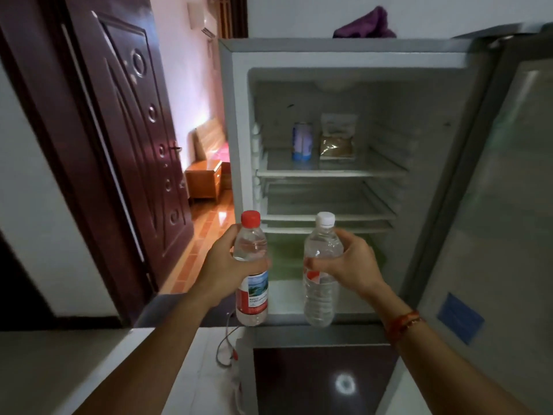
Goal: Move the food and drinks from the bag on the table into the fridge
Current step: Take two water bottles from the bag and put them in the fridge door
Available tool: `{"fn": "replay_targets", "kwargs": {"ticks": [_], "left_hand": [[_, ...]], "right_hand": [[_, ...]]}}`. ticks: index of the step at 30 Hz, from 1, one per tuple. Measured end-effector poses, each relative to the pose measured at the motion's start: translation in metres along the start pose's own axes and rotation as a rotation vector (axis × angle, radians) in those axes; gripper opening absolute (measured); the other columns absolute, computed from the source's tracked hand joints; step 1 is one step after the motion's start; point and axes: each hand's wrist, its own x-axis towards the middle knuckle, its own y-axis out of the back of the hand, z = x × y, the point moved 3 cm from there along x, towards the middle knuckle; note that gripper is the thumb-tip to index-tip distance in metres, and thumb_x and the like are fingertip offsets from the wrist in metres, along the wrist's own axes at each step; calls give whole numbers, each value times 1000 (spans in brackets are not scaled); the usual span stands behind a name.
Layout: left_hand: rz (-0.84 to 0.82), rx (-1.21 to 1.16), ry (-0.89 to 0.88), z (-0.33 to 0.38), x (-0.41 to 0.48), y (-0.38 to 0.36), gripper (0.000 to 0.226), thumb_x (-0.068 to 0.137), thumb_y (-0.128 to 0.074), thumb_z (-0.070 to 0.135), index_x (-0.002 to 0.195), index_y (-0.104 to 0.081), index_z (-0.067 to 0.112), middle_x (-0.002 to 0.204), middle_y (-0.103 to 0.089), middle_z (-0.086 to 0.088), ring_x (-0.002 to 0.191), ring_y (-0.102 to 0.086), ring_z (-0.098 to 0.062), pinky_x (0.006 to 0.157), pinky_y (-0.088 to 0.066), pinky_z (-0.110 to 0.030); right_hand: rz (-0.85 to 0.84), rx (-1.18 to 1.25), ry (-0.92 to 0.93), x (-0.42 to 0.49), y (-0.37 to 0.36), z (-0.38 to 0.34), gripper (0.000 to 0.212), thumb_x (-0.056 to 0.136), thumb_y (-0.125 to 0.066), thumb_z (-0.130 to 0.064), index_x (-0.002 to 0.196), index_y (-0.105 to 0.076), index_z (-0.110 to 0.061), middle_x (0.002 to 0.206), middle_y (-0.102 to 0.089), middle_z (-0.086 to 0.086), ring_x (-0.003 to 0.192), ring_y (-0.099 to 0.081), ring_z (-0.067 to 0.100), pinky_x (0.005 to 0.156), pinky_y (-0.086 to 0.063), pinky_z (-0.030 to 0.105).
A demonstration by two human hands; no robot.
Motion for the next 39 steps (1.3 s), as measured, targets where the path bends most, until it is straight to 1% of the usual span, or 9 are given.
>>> {"fn": "replay_targets", "kwargs": {"ticks": [7, 11, 16, 20, 25, 27, 29, 35, 39], "left_hand": [[-283, -59, -20, -9, 76, -73, 54, 67, -87, 20, 111, -59, 35, 109, -70, 7, 102, -67, -16, 88, -56, -45], [-457, -130, -24, -8, 107, -117, 53, 67, -87, 12, 110, -61, 26, 104, -71, 4, 96, -69, -17, 81, -57, -40], [-674, -175, -53, -6, 129, -166, 45, 67, -87, 7, 102, -63, 20, 95, -71, 5, 85, -70, -12, 71, -55, -30], [-843, -233, -84, 1, 125, -197, 35, 69, -84, 2, 92, -63, 19, 87, -71, 4, 80, -70, -14, 65, -53, -26], [-1040, -275, -152, 13, 104, -231, 37, 69, -85, 4, 98, -64, 16, 88, -72, 1, 78, -71, -11, 60, -53, -18], [-1081, -283, -198, 16, 93, -242, 43, 67, -87, 7, 99, -65, 22, 90, -74, 1, 83, -72, -16, 70, -57, -28], [-1121, -287, -235, 21, 80, -251, 45, 65, -89, 10, 95, -64, 31, 92, -74, 5, 86, -72, -17, 76, -57, -35], [-1166, -314, -271, 33, 50, -270, 44, 67, -87, 5, 101, -63, 18, 91, -73, 1, 79, -71, -9, 64, -53, -18], [-1174, -314, -281, 33, 46, -282, 43, 69, -87, 8, 102, -63, 19, 93, -72, 0, 84, -70, -12, 73, -55, -27]], "right_hand": [[259, -134, -133, 4, 62, 37, 59, 63, -93, -29, 116, -67, -27, 101, -74, -10, 90, -71, 5, 80, -60, 27], [395, -144, -251, -6, 82, 55, 64, 64, -93, -23, 122, -64, -21, 107, -73, -6, 96, -72, 14, 84, -62, 37], [637, -238, -383, -33, 92, 58, 57, 60, -93, -24, 111, -68, -24, 95, -74, -7, 86, -72, 11, 76, -59, 29], [771, -345, -498, -67, 90, 52, 59, 53, -91, -38, 108, -70, -27, 89, -76, -7, 81, -73, 10, 74, -62, 32], [948, -435, -591, -121, 89, 34, 64, 52, -90, -46, 110, -72, -26, 93, -76, -8, 82, -71, 6, 74, -58, 24], [996, -442, -637, -141, 89, 28, 63, 56, -94, -39, 113, -71, -24, 95, -76, -7, 84, -71, 8, 74, -57, 22], [1041, -446, -662, -157, 91, 24, 65, 58, -95, -35, 116, -71, -21, 98, -76, -4, 87, -72, 12, 80, -59, 28], [1125, -453, -676, -186, 99, 26, 75, 60, -95, -34, 127, -65, -16, 111, -73, 3, 99, -69, 21, 92, -57, 38], [1147, -440, -654, -191, 107, 35, 77, 60, -95, -33, 128, -64, -17, 113, -72, 3, 101, -69, 22, 92, -58, 41]]}}
